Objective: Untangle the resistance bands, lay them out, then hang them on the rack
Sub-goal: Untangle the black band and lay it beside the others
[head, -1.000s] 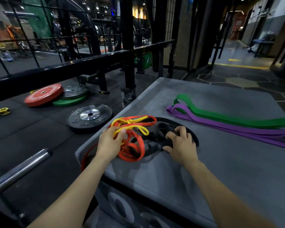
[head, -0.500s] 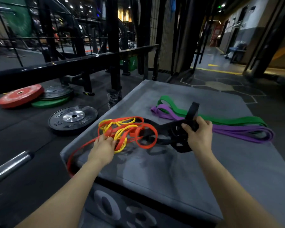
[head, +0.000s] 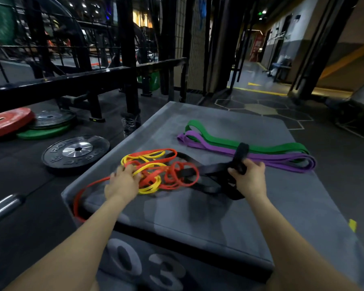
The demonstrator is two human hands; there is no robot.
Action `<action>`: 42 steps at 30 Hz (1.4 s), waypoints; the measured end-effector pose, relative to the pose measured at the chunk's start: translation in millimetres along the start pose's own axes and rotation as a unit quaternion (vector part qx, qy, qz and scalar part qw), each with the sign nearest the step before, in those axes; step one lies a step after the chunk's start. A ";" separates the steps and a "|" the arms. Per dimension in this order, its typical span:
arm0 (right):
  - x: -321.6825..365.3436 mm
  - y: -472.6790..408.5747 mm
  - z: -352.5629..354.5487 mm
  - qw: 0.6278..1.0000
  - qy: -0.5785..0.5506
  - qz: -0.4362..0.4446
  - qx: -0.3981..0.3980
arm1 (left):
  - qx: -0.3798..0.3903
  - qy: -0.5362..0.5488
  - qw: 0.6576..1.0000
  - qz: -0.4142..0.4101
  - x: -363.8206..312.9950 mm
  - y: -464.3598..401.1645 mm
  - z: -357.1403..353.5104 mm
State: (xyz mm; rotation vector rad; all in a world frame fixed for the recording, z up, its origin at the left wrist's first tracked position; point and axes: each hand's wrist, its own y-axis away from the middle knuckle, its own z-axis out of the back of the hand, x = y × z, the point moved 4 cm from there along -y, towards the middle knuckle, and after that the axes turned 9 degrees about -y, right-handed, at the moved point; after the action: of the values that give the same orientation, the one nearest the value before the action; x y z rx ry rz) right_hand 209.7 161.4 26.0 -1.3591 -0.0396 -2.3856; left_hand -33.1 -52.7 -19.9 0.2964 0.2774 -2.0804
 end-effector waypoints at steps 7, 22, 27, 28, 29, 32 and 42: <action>24.3 14.5 -17.2 0.967 0.192 0.163 0.026 | -0.165 0.157 0.951 -0.209 -44.5 15.6 26.4; 40.4 16.8 -92.8 0.899 0.213 0.344 0.165 | -0.075 0.082 0.990 -0.082 -71.4 26.9 -6.7; 45.7 -2.6 -73.3 0.933 0.093 0.342 0.062 | -0.156 0.128 0.971 -0.125 -59.6 6.5 13.4; 46.3 -5.5 -67.6 0.936 0.047 0.347 0.036 | -0.185 0.135 0.965 -0.129 -57.2 5.8 20.5; 46.5 -7.4 -63.7 0.935 0.015 0.353 0.023 | -0.204 0.153 0.959 -0.124 -55.3 5.8 27.1; 49.3 -7.4 -59.6 0.931 -0.031 0.363 0.041 | -0.223 0.215 0.941 -0.132 -58.8 4.3 36.6; 57.0 3.6 -56.2 0.922 -0.108 0.363 0.082 | -0.025 0.341 0.899 -0.274 -106.9 16.4 19.8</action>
State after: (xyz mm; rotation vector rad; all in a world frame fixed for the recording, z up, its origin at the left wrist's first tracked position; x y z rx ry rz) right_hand 139.0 127.7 43.1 -1.2630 0.1711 -1.5775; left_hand 31.7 19.5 31.8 1.0174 0.9217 -2.4417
